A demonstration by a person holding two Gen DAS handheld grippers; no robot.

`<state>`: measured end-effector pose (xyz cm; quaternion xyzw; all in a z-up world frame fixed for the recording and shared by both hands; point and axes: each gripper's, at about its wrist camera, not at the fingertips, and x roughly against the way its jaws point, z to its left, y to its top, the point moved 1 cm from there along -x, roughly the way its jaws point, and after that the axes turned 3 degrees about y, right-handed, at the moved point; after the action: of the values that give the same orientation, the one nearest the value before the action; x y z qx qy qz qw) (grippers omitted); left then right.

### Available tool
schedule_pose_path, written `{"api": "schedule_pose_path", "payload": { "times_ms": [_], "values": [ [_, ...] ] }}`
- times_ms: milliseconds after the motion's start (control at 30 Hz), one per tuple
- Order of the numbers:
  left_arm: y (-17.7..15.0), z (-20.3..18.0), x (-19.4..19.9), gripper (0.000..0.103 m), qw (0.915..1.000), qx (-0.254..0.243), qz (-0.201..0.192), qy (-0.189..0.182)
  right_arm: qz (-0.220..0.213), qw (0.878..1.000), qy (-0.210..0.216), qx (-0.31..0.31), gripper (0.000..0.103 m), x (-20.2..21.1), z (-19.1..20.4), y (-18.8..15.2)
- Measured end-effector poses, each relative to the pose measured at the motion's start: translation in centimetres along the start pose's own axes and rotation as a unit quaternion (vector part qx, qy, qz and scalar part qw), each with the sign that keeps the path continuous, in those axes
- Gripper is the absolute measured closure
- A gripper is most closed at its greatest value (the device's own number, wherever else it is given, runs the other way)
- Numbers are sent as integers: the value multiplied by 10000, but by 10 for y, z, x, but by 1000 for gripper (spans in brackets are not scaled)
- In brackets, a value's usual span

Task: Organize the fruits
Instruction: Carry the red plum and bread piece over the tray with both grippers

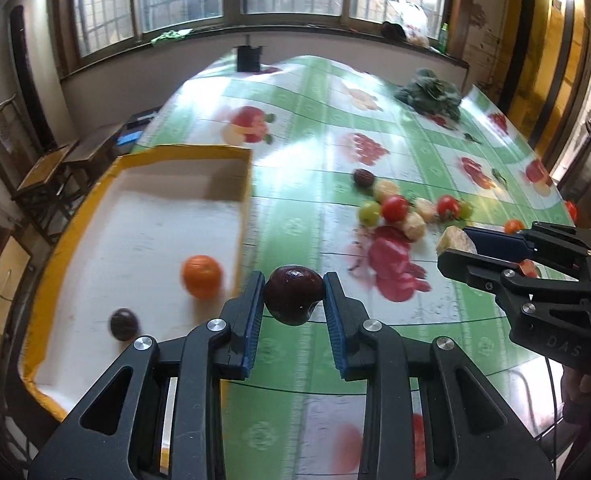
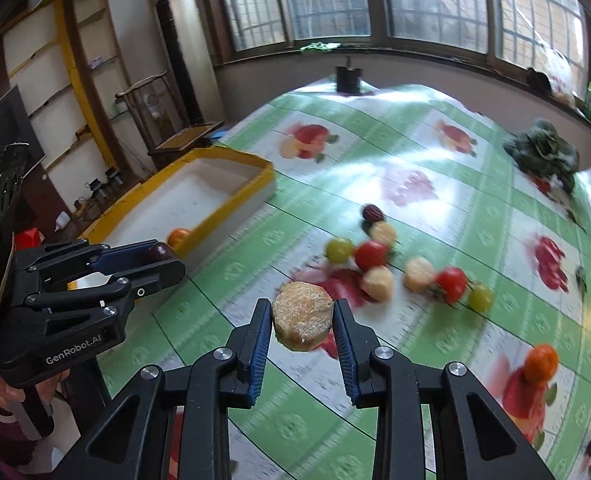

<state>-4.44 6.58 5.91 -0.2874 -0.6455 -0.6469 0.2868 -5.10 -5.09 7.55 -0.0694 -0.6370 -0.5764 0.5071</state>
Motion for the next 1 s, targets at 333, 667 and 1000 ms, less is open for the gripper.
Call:
{"api": "schedule_pose_path", "payload": {
  "times_ms": [333,667,1000],
  "values": [
    [2,46,1,74,9991,283,-13,325,144,9989,207,397,73,-27,39,24],
    [5,91,-3,74,9962,607,5,617,256,9964,383,706,73,-50,65,42],
    [16,135,-25,74,9914,973,184,851,305,9929,611,972,73,-83,92,73]
  ]
}}
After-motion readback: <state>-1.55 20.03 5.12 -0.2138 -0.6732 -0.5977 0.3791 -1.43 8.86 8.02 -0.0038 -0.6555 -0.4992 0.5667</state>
